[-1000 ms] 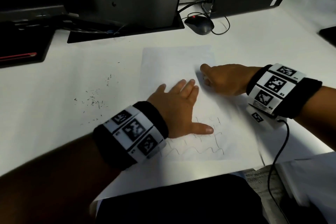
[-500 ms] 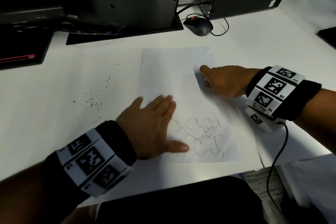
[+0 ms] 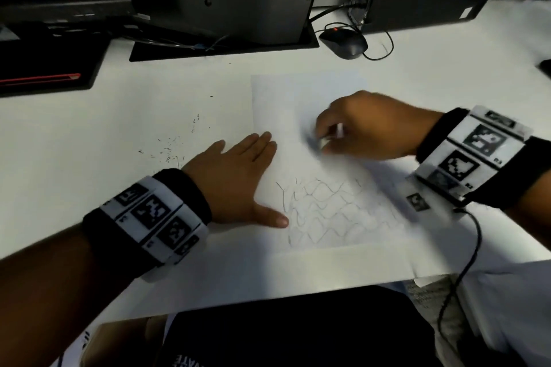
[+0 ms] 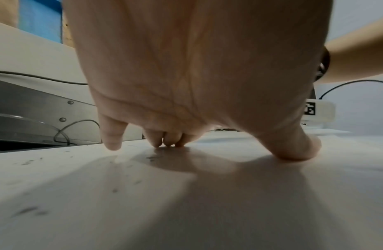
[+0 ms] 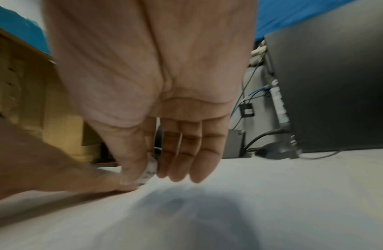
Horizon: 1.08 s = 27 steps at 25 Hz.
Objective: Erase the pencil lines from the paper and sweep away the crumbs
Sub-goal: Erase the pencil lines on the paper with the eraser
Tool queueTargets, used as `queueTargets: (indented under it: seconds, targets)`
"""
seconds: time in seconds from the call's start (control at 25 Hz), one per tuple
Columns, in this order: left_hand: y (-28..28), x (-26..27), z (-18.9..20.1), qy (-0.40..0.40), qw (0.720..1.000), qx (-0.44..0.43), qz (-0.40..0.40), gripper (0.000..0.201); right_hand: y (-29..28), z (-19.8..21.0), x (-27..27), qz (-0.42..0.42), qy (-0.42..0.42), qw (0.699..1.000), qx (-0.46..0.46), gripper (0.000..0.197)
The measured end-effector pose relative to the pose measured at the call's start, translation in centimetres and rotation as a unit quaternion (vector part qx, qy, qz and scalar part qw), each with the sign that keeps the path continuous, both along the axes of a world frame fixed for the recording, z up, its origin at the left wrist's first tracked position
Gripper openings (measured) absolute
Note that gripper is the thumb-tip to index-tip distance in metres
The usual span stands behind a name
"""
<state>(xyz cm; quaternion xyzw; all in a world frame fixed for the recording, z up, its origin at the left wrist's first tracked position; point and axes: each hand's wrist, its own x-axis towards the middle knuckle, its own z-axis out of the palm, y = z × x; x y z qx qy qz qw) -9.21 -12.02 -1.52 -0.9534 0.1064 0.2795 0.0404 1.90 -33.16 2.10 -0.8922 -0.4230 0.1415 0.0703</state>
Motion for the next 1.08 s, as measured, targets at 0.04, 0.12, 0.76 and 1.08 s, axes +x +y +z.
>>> queueTargets:
  seconds: [0.04,0.12,0.76,1.08]
  targets:
    - [-0.3,0.3,-0.1,-0.006,1.0,-0.01,0.005,0.129,1.0,-0.2,-0.8,0.021,0.016,0.999,0.024,0.011]
    - [-0.5,0.7,-0.4,-0.01,0.999,-0.035,0.013,0.131,2.9,-1.1,-1.7,0.062,0.04,0.997,0.033,0.014]
    - [0.1,2.0,-1.4,-0.008,0.998,-0.069,0.004,0.123,3.7,-2.7,-2.9,0.171,0.059,0.981,0.064,0.011]
    - [0.2,2.1,-1.4,0.0,0.998,-0.069,0.002,0.12,3.9,-2.8,-2.8,0.172,0.072,0.98,0.061,0.013]
